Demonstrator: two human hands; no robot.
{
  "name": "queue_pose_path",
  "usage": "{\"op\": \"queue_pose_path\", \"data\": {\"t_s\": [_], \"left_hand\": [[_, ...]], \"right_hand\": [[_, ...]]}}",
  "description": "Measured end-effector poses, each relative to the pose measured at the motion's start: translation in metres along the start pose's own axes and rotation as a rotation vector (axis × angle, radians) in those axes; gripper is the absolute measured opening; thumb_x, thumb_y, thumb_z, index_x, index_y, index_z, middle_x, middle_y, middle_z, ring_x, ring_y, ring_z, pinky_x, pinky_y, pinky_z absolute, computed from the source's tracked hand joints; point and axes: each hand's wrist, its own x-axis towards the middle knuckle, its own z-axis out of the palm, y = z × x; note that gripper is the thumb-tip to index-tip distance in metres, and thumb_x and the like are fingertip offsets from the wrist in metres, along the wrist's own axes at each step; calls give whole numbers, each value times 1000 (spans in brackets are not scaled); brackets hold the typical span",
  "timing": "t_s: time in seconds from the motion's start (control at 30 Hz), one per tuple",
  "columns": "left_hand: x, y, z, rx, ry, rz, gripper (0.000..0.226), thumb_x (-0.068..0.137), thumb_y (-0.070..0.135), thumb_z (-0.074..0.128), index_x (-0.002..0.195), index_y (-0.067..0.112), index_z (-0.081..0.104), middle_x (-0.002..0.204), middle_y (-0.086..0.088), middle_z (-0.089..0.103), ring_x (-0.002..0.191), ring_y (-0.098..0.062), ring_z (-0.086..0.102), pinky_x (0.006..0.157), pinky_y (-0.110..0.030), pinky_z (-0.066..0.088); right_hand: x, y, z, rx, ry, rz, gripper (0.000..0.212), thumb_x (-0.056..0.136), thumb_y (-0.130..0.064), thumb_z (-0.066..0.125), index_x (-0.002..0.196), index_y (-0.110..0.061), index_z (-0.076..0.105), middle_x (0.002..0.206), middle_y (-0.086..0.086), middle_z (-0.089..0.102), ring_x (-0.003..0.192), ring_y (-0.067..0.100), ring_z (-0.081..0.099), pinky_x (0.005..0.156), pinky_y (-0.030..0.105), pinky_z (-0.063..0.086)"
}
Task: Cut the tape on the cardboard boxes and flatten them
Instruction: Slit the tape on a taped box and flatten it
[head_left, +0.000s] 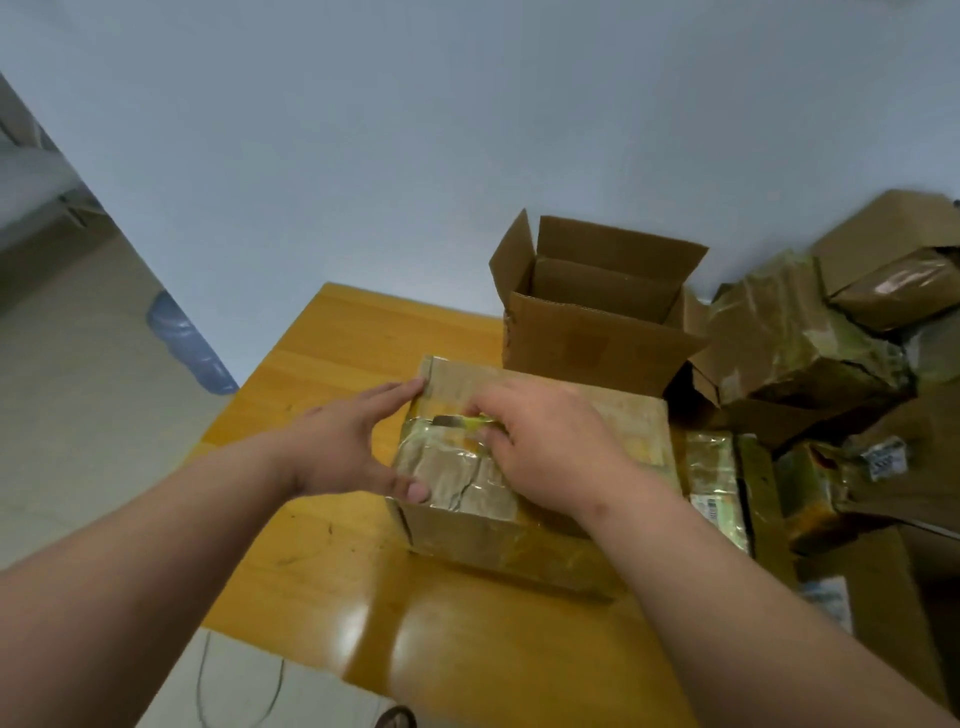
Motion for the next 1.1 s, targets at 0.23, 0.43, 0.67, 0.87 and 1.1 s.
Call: {"op": "queue_pose_path", "data": {"t_s": [0.23,0.43,0.67,0.87,1.1], "left_hand": [[7,-8,2,276,51,10,126,49,87,67,150,55,-1,163,21,1,151,-15,8,120,-52,11],[11,-8,2,323,46,28,125,50,88,65,145,61,-11,162,22,-11,151,-16,-2,118,-50,4],[11,-4,4,306,6,30,101,41,98,51,113,86,-19,162,24,-11,151,-17,-7,119,-52,-1],[16,3,14,368,8,24,117,39,100,48,135,73,-13,163,23,-7,151,-17,-5,119,-53,0],[14,9,12,374,-7,-6,123,39,97,50,142,67,-9,164,18,-6,151,-19,-5,120,-52,1]], "right_hand": [[21,-18,10,-145,-17,-76,28,96,-27,51,121,-37,59,107,-8,62,102,20,57,78,36,34],[27,-24,13,-257,3,-127,28,88,-11,54,109,-30,59,78,-9,35,72,20,34,65,34,23],[19,-19,9,-234,5,-138,25,78,-3,67,98,-18,64,68,-9,17,63,20,29,51,25,3],[1,4,7,-287,-86,-48,26,89,-10,55,89,-35,46,73,-9,26,71,19,37,48,29,16],[-23,35,-16,-303,-125,45,21,93,-12,51,90,-33,51,79,-9,40,73,15,45,55,30,38]]}}
